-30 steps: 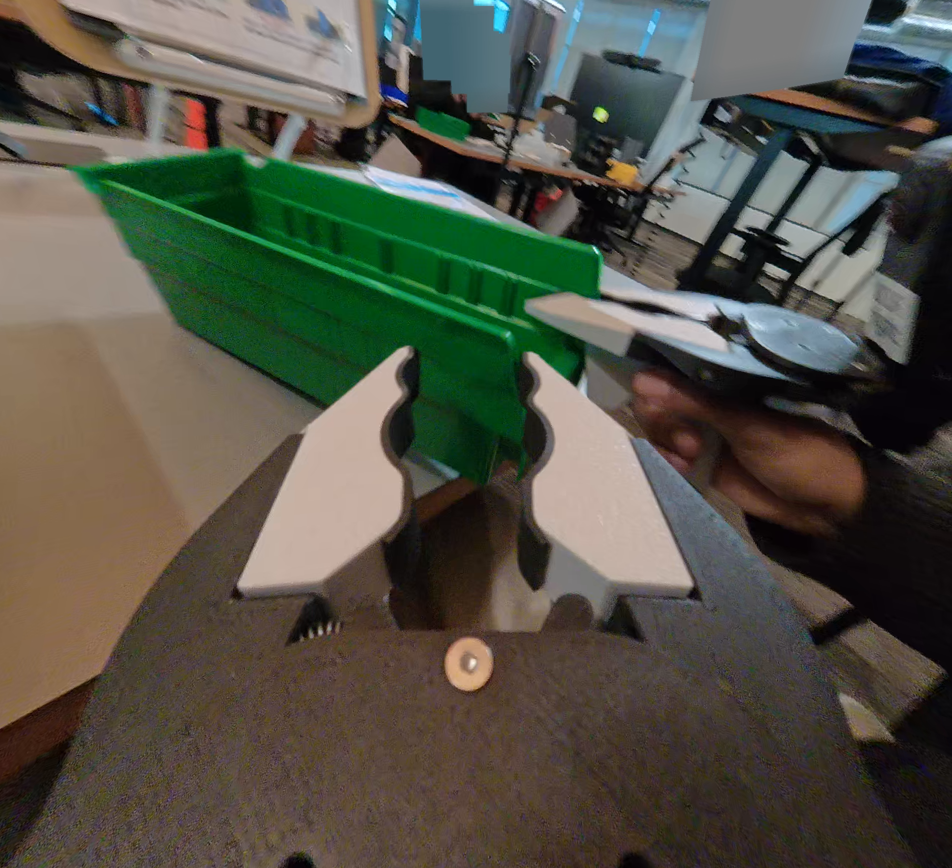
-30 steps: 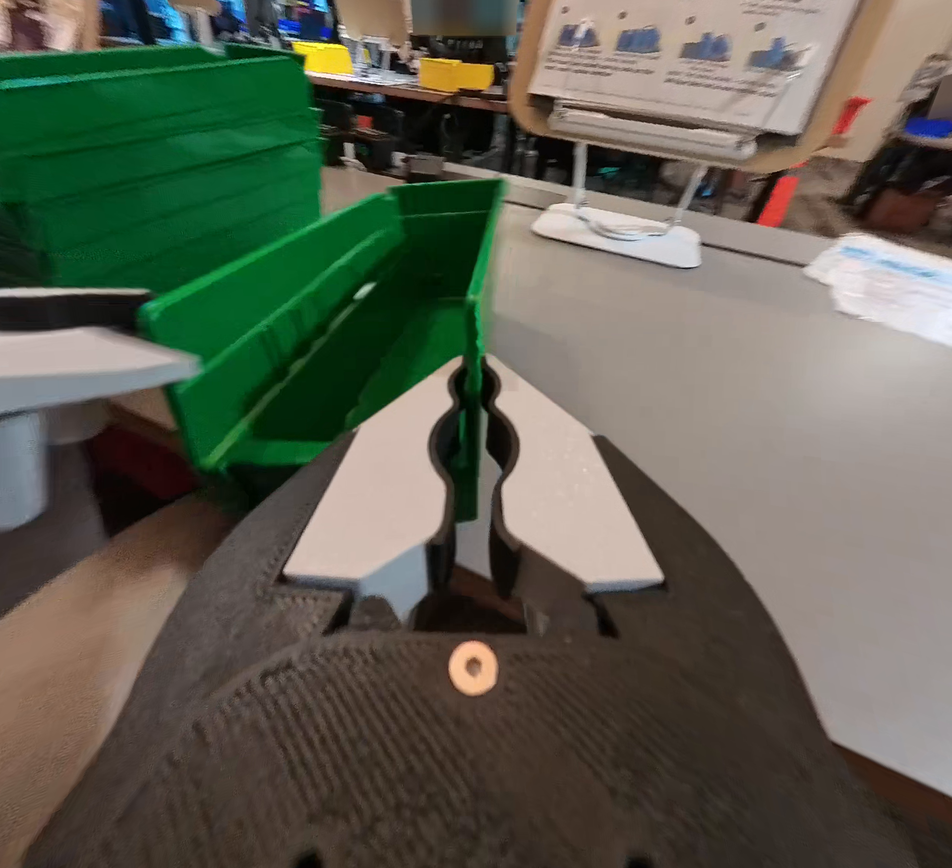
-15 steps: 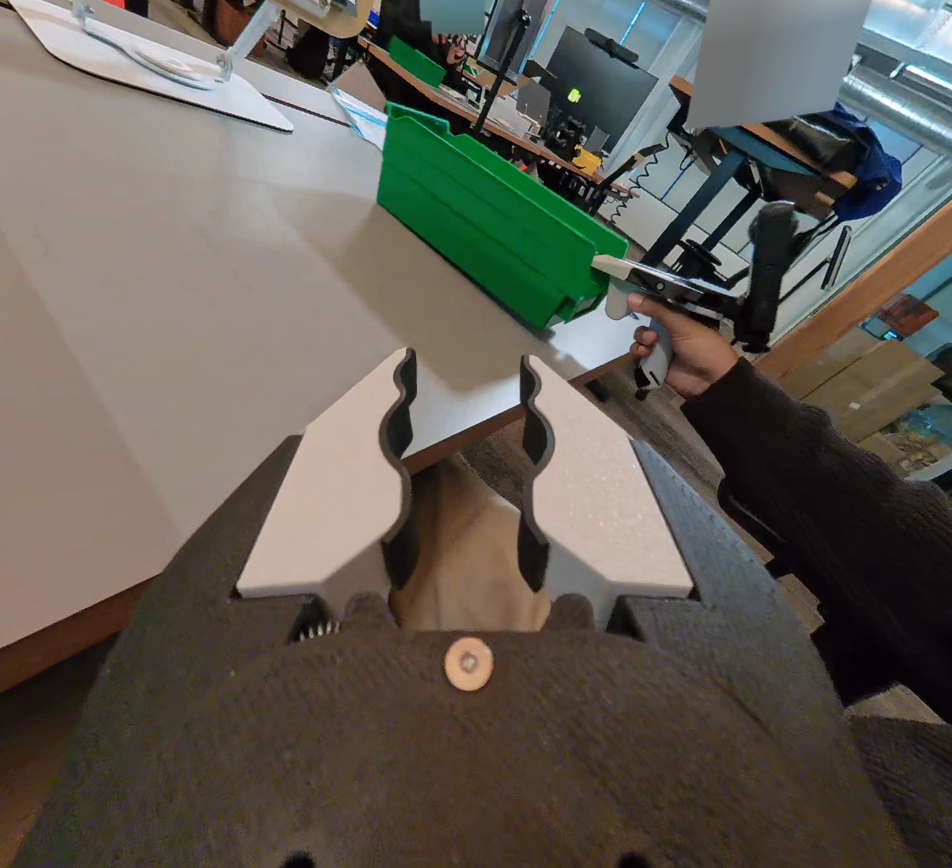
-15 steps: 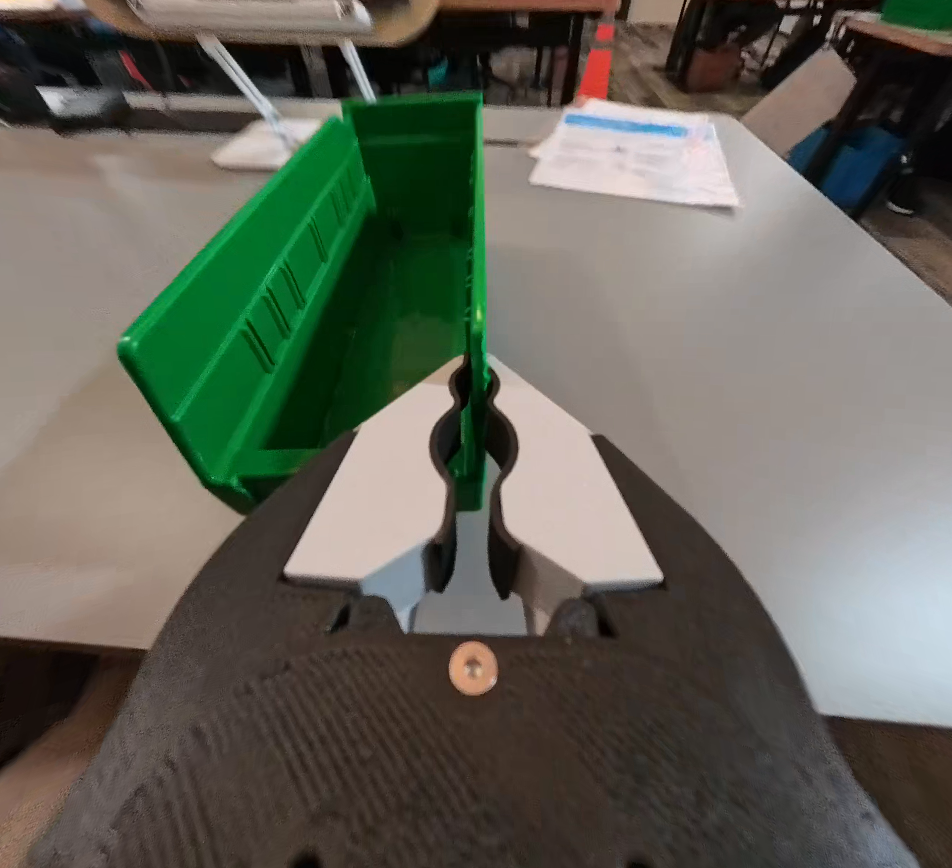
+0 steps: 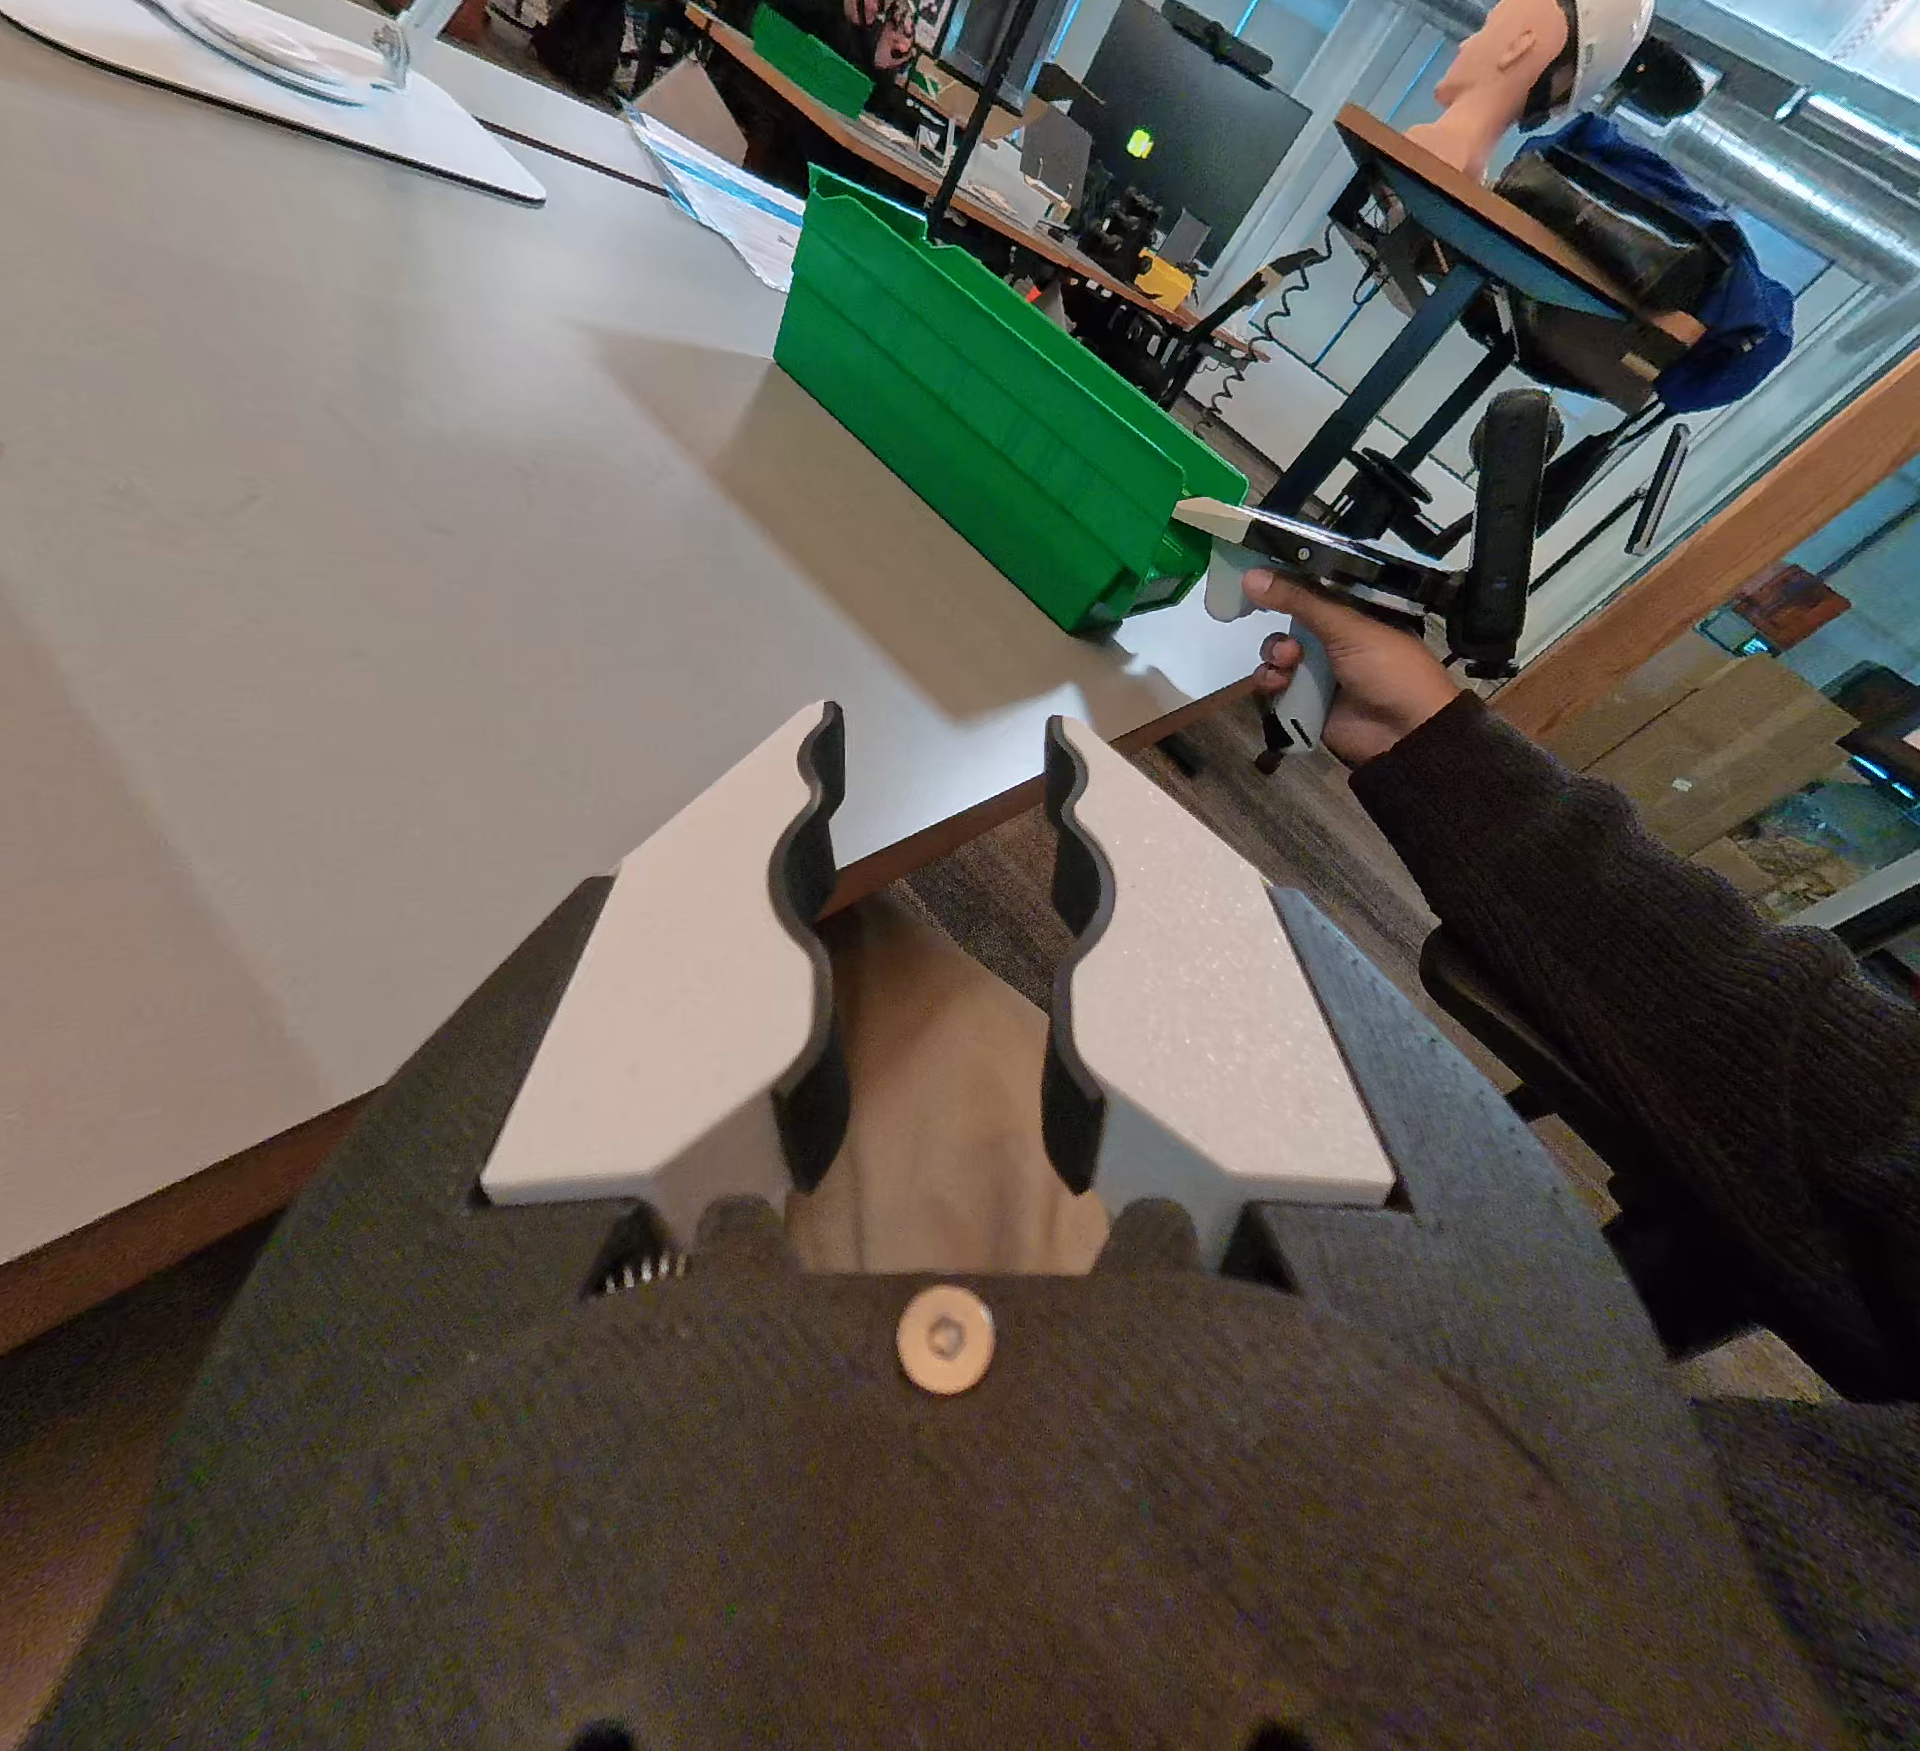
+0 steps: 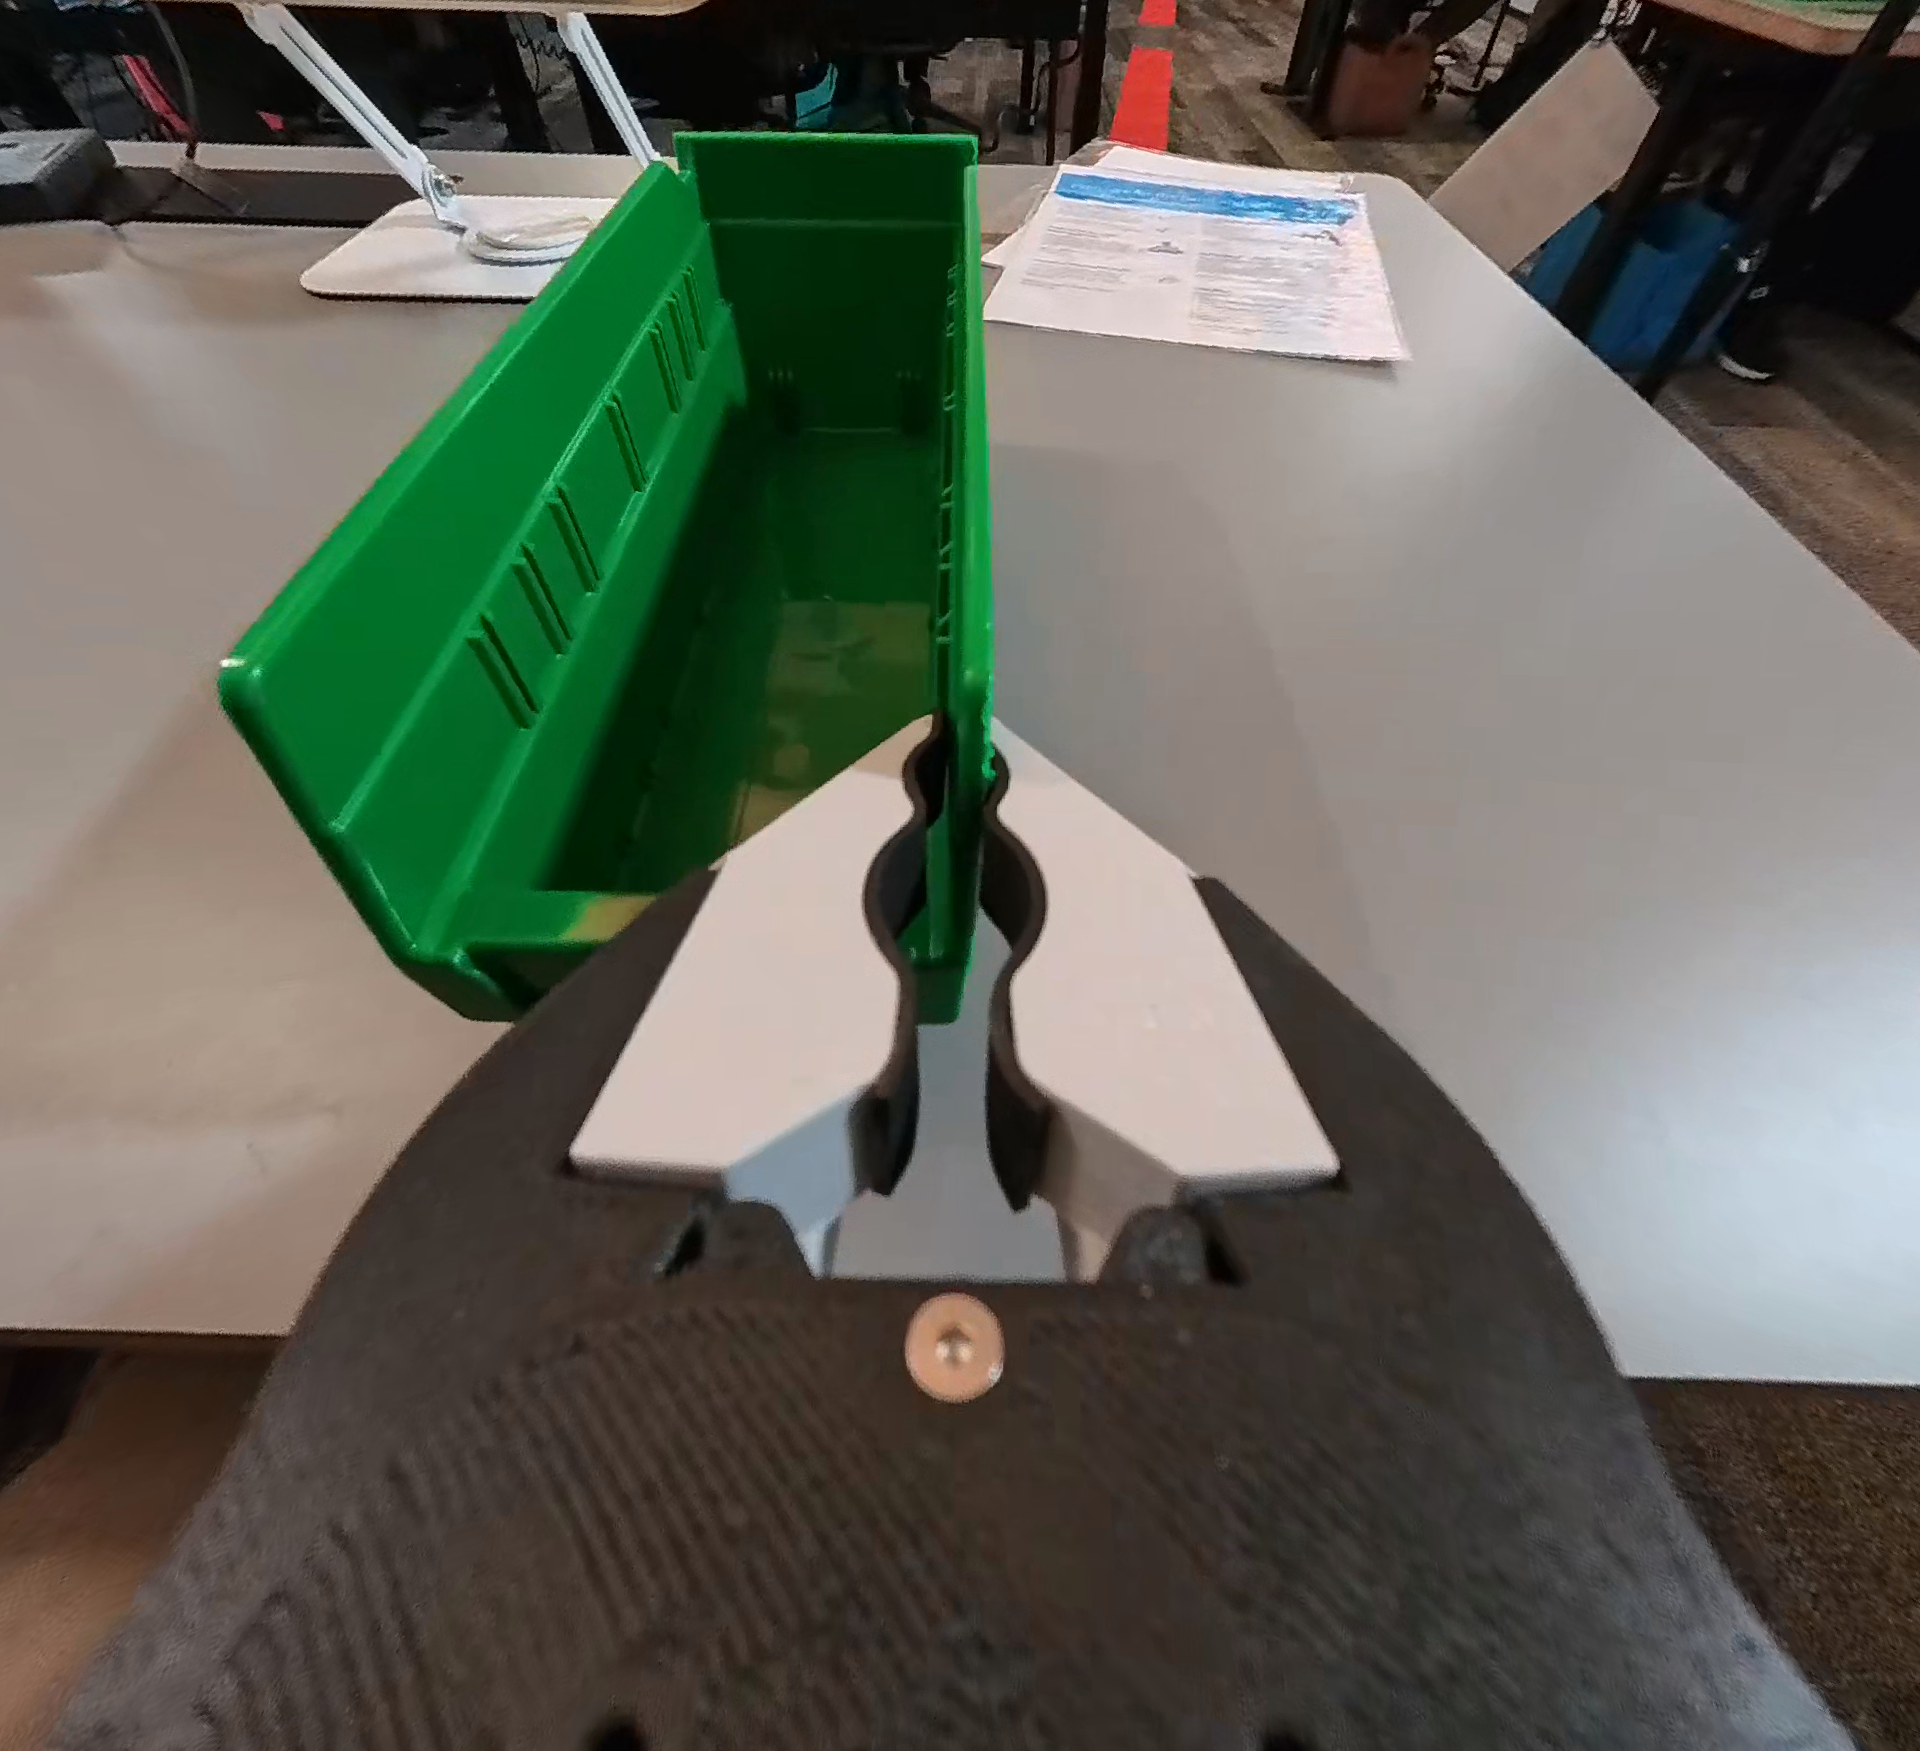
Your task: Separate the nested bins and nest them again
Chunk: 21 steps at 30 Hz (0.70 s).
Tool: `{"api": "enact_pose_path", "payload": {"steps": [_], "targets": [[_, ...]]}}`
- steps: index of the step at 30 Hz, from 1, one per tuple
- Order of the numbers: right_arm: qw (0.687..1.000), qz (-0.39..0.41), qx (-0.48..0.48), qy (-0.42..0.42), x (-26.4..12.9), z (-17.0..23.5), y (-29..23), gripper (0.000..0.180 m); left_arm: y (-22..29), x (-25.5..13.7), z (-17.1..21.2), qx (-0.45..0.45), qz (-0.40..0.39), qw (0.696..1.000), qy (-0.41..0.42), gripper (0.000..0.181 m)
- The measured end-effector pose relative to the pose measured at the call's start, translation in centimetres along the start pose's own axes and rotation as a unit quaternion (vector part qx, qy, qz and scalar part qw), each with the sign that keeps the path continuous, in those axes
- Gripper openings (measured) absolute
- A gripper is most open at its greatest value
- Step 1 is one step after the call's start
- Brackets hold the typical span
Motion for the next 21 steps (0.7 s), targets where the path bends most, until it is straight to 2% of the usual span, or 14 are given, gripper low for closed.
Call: {"api": "enact_pose_path", "payload": {"steps": [21], "targets": [[0.999, 0.028, -0.029, -0.004, -0.05, 0.02, -0.24, 0.004, -0.52, 0.32, 0.37, 0.009, -0.007, 1.0, -0.009, 0.036]]}}
Point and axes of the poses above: each gripper's, where its closed fingertips meet, x out along the fingers, z out of its underside, y = z × x across the jaws, the point moved 4 cm from there along -x, back along the fingers, and after that the axes turned 9 degrees about -z, right-handed, at the moved point
